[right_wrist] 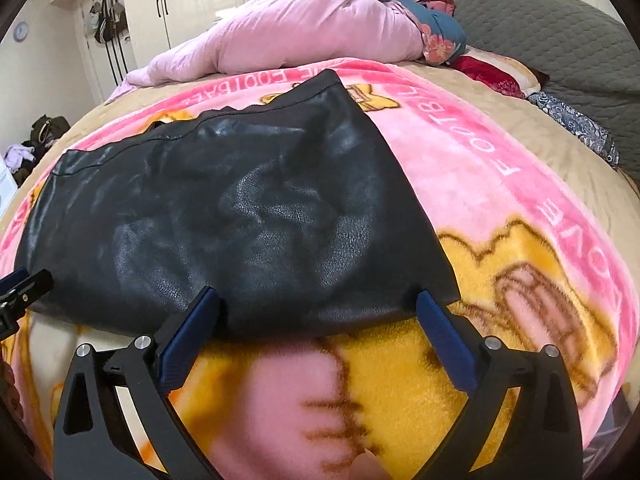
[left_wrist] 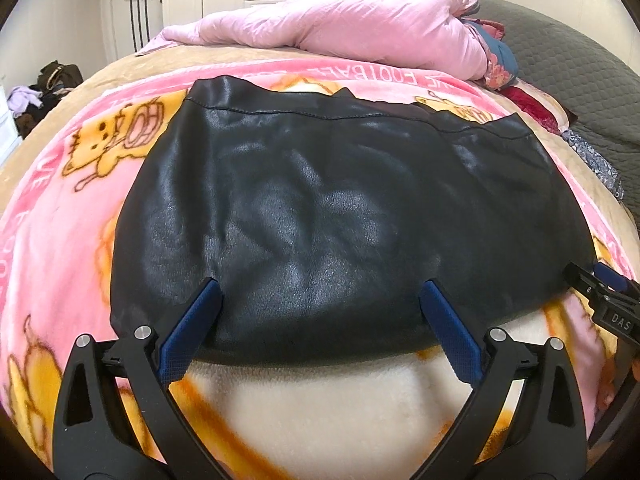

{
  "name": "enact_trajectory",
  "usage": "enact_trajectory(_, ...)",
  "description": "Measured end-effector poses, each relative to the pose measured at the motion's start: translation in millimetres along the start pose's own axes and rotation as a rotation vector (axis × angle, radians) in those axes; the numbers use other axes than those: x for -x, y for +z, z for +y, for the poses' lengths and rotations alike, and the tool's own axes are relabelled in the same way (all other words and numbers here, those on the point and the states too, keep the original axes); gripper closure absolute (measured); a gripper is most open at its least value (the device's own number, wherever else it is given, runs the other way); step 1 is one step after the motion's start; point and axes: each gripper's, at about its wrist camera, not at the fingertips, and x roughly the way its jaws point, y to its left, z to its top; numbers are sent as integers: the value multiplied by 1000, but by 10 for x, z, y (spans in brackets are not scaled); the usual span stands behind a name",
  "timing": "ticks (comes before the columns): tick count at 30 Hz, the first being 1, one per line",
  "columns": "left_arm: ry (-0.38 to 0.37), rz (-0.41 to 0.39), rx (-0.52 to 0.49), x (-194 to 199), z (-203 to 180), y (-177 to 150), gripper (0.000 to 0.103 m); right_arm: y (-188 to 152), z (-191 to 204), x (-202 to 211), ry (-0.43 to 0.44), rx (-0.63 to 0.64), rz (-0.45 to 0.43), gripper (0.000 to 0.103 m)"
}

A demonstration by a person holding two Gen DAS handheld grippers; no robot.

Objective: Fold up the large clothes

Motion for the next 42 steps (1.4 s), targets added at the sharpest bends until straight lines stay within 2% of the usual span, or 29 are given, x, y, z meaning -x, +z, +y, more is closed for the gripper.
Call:
enact_trajectory(4,-3,-3,10,60,-18,-6,10,-7,19,94,-21,9,-20,5)
enact_trajectory(11,-73,-25,56,256,-43,-35,10,-19,57,356,-41,20,-75,5)
enact_trajectory(24,-66,-69,37,625,-45,-58,10,-92,153,733,-12,30,-112,5)
enact_trajectory(42,-29,-100,90,916,458,-173,9,-114,606,1124,57,86,-154,5)
